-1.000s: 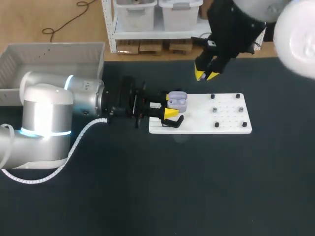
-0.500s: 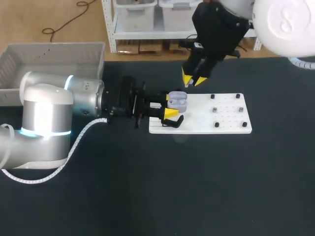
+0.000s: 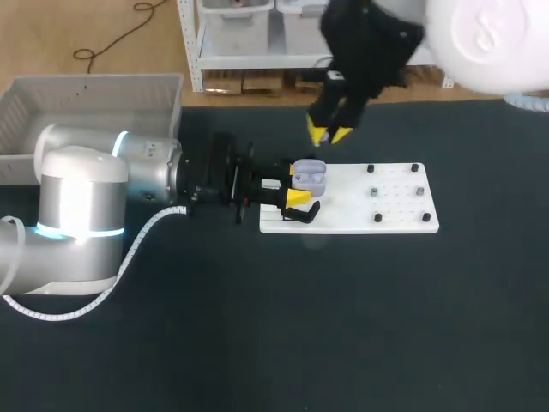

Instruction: Pick up each earbud case from the left stands, insert the matching earbuds, close the lid, and place the case in the box.

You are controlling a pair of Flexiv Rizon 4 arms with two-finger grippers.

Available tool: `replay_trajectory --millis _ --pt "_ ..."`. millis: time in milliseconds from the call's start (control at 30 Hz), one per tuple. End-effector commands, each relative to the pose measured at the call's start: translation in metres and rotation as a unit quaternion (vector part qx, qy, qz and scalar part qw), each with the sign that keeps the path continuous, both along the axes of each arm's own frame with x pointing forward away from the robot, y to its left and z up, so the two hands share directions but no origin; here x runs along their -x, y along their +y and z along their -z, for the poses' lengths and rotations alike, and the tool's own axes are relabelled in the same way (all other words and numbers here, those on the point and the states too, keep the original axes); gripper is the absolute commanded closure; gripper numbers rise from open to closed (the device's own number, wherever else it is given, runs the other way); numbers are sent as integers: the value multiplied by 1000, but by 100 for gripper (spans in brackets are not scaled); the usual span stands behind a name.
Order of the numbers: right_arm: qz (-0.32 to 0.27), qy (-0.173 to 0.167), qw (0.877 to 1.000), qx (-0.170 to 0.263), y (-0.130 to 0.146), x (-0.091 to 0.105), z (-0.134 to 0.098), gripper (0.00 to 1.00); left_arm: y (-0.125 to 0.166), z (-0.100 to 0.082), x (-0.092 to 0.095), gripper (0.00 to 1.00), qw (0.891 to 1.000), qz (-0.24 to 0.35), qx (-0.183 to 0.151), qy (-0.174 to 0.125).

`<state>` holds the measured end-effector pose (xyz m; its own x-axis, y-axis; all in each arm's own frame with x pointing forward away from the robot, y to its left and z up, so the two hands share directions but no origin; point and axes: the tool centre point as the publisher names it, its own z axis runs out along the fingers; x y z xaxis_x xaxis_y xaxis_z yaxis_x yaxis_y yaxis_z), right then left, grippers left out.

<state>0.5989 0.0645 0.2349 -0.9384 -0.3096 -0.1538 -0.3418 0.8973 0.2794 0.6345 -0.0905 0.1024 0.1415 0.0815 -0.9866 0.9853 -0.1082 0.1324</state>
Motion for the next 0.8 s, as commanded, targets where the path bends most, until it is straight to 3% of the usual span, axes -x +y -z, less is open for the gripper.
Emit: replay_trajectory --millis 33,167,367,667,800 --pt "-99 19 994 52 24 -13 -2 100 0 1 1 100 1000 -2 1 -1" --pt "-185 32 981 43 25 -13 6 100 0 1 1 100 1000 -2 1 -1" --pt "-238 38 970 37 16 -6 10 100 0 1 1 100 1000 -2 1 -1" --pt "-251 51 966 35 -1 -2 28 100 0 1 1 100 1000 -2 1 -1" --pt "-226 44 973 36 -2 -3 30 100 0 1 1 100 1000 -2 1 -1"
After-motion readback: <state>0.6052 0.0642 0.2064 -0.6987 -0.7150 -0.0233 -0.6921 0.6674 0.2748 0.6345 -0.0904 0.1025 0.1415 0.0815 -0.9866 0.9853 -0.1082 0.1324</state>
